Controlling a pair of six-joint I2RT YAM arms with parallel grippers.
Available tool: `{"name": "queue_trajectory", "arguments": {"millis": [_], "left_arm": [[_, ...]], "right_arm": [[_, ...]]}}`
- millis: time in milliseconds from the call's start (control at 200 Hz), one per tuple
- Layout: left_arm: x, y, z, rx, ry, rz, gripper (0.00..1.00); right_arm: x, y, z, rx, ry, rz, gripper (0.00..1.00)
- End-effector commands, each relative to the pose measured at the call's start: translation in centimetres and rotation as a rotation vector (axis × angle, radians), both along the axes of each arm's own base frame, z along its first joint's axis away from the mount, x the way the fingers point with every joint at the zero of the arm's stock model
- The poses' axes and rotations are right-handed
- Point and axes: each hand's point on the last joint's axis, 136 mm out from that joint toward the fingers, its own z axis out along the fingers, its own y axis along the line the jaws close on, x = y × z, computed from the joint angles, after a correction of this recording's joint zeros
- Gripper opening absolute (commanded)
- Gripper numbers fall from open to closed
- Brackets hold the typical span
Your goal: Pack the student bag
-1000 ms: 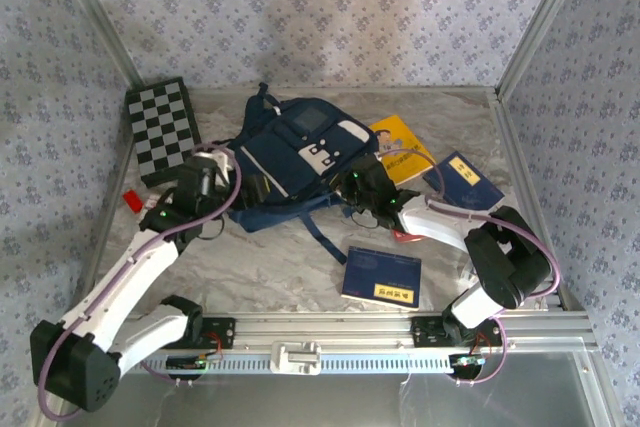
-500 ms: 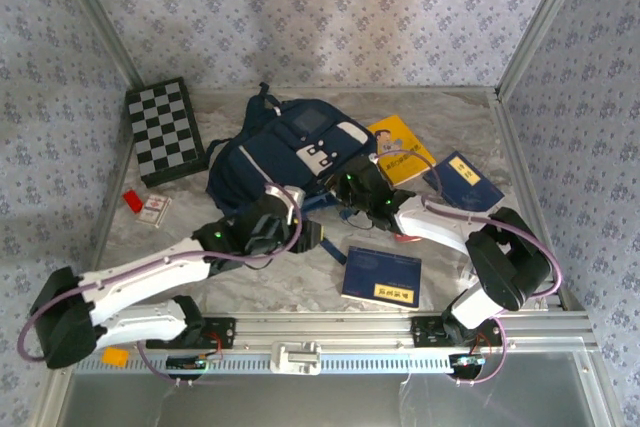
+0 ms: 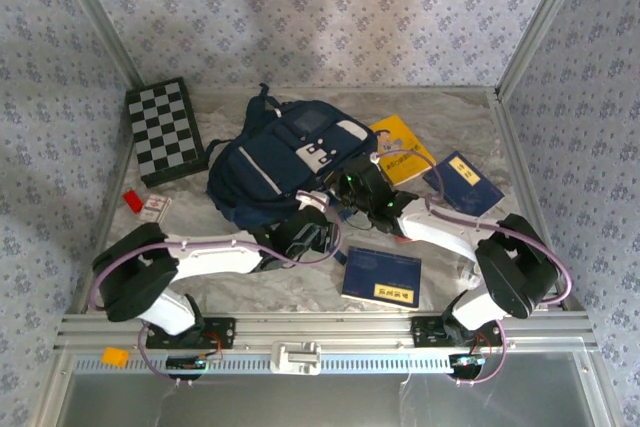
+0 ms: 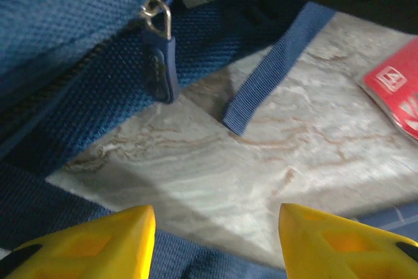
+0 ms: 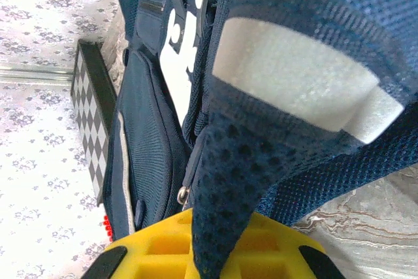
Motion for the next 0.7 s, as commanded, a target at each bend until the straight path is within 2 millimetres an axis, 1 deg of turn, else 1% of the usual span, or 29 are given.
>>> {"name": "queue_trajectory", "arguments": {"millis": [0,35,85,155,265,310,390,430,490,575,695], "left_arm": [[2.9,-0.4,2.0,-0.018,-0.118,0.088,0.52],[3.4,-0.3,1.8,-0.021,-0.118,0.098,0.52],[3.8,-0.7,1.9,-0.031,-0.133,0.074,0.52],[4.3,-1.4,2.4,-0.026,-0.181,0.046,0.52],[5.2,-1.8,3.3,-0.037,-0.228,0.039,0.52],[5.6,-1.6,3.5,-0.036,-0.245,0.053,0.52],[6.6,-1.4,3.6,-0.05,-0.247,0.07,0.49],[7.0,-1.6,4.0,-0.074,-0.257,0.064,0.47],[7.0,-2.4,4.7,-0.11,-0.288,0.029,0.45],[7.0,-3.2,5.2,-0.123,-0.313,-0.008,0.45],[7.0,-3.7,6.1,-0.15,-0.355,-0.036,0.43]], "right_arm": [[0.5,0.4,4.1,0.085,-0.086,-0.023,0.0],[0.5,0.4,4.0,0.086,-0.083,-0.022,0.0],[0.3,0.5,3.8,0.087,-0.079,-0.019,0.0],[0.2,0.7,3.4,0.09,-0.071,-0.017,0.0],[0.1,0.8,3.1,0.1,-0.063,-0.016,0.0],[0.1,0.8,3.1,0.104,-0.061,-0.018,0.0],[0.0,0.9,3.0,0.105,-0.06,-0.015,0.0],[-0.1,0.9,2.7,0.101,-0.056,-0.016,0.0],[-0.3,1.0,2.3,0.1,-0.045,-0.019,0.0],[-0.3,1.2,1.7,0.111,-0.034,-0.017,0.0],[-0.3,1.6,1.3,0.116,-0.021,-0.006,0.0]]}}
